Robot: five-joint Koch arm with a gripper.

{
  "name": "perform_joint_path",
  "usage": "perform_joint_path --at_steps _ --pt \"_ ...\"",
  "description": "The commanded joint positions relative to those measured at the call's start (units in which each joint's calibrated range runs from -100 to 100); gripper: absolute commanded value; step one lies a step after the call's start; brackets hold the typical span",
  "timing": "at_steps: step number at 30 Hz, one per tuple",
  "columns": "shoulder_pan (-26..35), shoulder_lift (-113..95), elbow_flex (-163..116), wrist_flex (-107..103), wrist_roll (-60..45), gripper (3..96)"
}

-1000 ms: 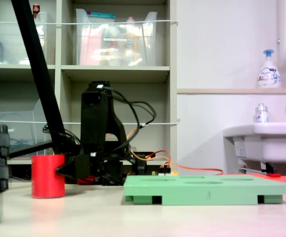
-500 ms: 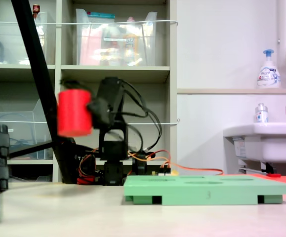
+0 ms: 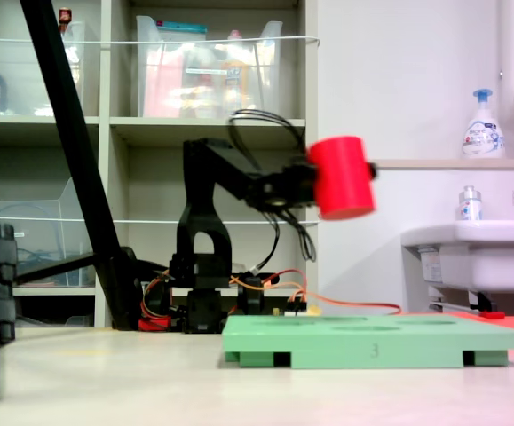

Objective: Put the cylinder block into the corresponding hole

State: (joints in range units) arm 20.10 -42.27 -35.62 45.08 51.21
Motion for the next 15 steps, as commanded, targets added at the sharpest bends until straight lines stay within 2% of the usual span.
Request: perform_joint_path --at_steps 1,10,15 --pt "3.6 9.9 8.2 1.4 -1.7 31.3" --pt "7.2 28.7 14.8 1.9 -2.3 31.4" --pt "7.2 33.1 15.4 2.1 -2.3 31.5"
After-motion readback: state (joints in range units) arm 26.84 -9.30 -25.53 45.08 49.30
